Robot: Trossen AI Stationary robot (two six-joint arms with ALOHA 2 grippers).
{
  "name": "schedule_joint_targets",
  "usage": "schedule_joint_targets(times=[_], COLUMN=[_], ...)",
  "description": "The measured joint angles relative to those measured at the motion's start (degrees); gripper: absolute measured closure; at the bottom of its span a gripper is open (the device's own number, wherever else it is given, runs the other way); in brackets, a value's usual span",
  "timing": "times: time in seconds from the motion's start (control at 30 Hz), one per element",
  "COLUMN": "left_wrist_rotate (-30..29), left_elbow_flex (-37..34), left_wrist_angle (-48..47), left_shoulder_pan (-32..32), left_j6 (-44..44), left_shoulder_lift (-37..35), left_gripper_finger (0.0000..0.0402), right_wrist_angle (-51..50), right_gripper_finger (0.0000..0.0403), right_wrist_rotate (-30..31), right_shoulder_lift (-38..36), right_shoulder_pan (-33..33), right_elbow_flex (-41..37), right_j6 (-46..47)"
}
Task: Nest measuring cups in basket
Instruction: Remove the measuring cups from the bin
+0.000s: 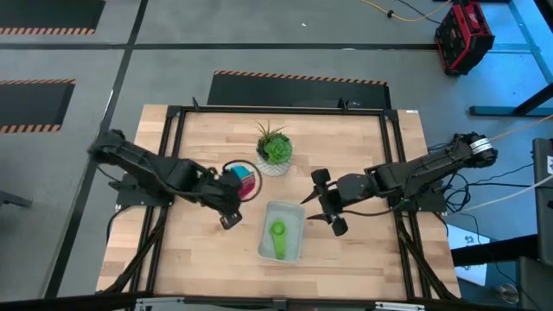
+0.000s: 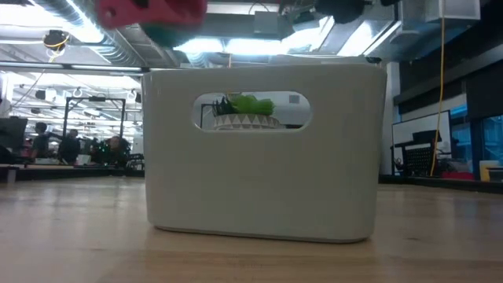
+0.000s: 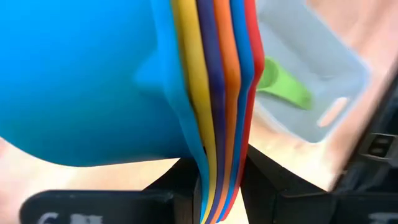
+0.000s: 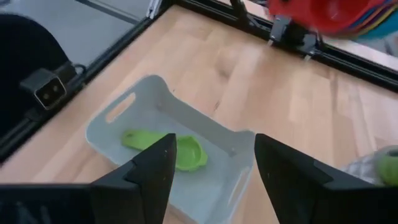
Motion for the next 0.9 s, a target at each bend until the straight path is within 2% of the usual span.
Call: schedule_joint_targets(times=[0.13, 0.23, 0.37, 0.43, 0.57, 0.73, 0.9], left_wrist_rotate=[3.23, 5.93, 9.92, 11.55, 12.53, 12.83, 12.85], left_elbow_flex=[-18.85, -30.41, -41.79, -45.52, -49.78, -50.71, -50.71], left_wrist_angle=[22.15, 38.09, 58.56, 65.36, 72.68, 73.46, 73.75], left_shoulder_pan=[-0.01, 0.0, -0.04, -0.07, -0.04, -0.06, -0.05], left_j6=[-1.47, -3.1, -3.28, -3.33, -4.57, -4.46, -4.45], left_shoulder_lift=[-8.24, -11.92, -13.11, -13.12, -12.66, -12.64, -12.64], left_gripper_finger=[0.033, 0.033, 0.033, 0.033, 0.033, 0.033, 0.033], right_wrist_angle=[-1.05, -0.99, -1.35, -2.18, -7.98, -14.68, -17.58], right_gripper_finger=[0.0181, 0.0184, 0.0184, 0.0184, 0.0185, 0.0185, 0.0185], right_wrist_rotate=[-2.43, -3.42, -3.54, -3.67, -7.1, -7.98, -8.07], right_shoulder_lift=[4.43, 8.33, 14.05, 17.15, 23.4, 30.07, 34.02], right_shoulder_pan=[-1.53, -2.28, -3.24, -3.88, -5.45, -6.63, -6.77], right_elbow_flex=[3.24, 5.77, 9.65, 12.33, 18.29, 24.27, 26.09], right_j6=[0.3, 0.3, 0.26, 1.11, 1.31, 1.16, 1.22])
